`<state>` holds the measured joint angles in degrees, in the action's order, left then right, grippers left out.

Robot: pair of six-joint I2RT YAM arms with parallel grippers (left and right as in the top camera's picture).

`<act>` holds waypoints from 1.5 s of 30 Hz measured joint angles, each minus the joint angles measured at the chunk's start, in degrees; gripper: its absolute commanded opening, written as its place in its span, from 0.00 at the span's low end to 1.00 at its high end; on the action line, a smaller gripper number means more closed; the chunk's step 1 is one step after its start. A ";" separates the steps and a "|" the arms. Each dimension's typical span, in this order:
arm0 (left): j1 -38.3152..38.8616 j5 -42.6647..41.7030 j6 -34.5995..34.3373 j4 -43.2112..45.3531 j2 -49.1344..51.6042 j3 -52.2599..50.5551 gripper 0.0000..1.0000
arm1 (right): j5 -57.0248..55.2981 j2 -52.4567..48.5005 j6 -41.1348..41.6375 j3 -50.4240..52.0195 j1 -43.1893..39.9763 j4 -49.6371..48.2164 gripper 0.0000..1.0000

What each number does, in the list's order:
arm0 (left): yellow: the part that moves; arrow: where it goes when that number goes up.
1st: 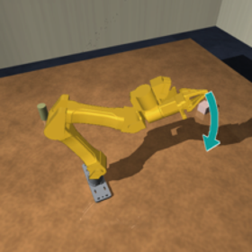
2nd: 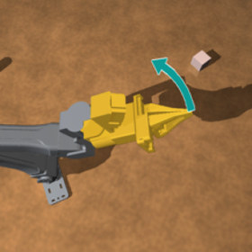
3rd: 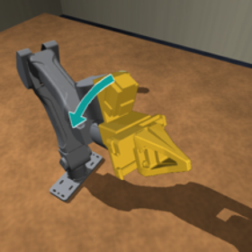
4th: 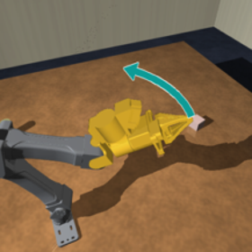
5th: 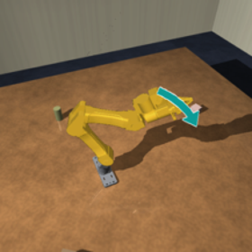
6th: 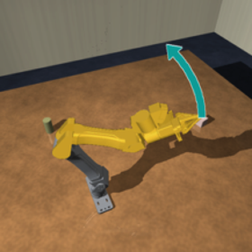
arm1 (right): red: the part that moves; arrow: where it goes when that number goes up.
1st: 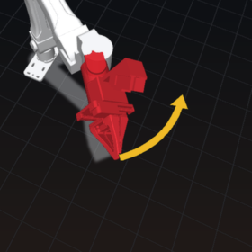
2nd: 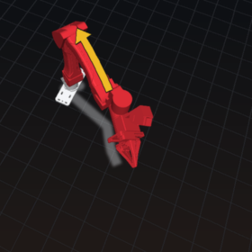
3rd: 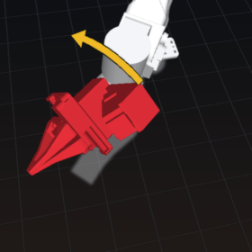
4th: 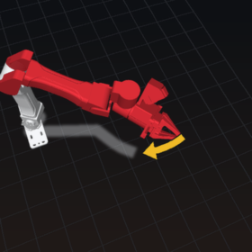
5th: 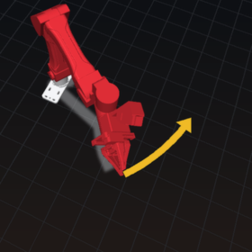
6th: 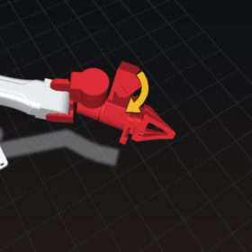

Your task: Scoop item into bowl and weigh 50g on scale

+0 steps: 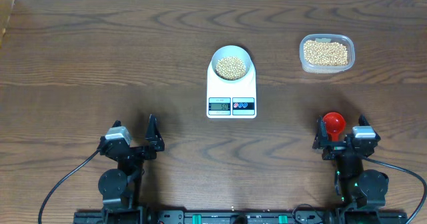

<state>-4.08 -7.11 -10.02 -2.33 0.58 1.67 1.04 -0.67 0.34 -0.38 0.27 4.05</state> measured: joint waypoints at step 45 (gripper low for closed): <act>0.00 -0.02 2.80 0.02 0.00 0.00 0.98 | 0.00 -0.02 0.00 0.00 0.00 0.00 0.99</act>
<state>-4.08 -7.14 -7.22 -2.31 0.58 1.67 1.04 -0.69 0.34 -0.38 0.27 4.05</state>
